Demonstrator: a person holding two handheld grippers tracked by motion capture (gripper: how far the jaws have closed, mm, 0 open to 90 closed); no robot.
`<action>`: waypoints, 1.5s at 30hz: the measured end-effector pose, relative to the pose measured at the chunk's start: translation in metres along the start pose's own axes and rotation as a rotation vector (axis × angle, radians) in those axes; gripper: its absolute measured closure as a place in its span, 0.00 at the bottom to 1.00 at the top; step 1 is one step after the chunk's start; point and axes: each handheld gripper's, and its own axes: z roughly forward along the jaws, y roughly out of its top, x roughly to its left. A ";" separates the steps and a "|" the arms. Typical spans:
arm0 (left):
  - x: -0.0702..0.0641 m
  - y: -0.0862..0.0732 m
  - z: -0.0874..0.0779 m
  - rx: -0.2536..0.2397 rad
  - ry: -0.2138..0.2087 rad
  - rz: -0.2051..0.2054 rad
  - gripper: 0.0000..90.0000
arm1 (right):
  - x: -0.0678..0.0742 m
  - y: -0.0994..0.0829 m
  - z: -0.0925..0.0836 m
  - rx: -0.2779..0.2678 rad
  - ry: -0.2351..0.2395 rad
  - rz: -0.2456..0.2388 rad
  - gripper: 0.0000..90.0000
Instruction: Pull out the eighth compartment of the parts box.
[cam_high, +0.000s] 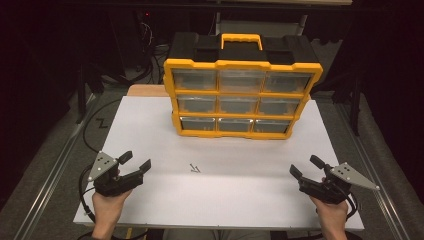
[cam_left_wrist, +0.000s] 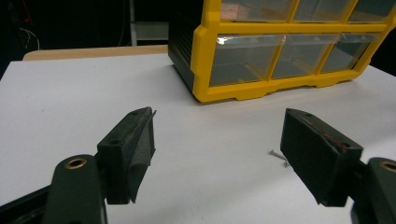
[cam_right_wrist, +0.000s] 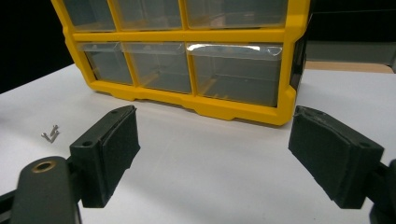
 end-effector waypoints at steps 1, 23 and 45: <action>0.000 0.000 0.000 0.000 0.000 0.001 0.29 | 0.000 0.000 0.000 0.000 0.000 0.000 0.20; -0.004 0.000 0.004 0.007 -0.010 0.003 0.27 | 0.002 -0.001 0.005 0.007 0.007 0.008 0.24; -0.002 -0.001 0.002 0.007 -0.007 -0.016 0.26 | 0.010 0.012 0.021 0.007 0.021 -0.021 0.25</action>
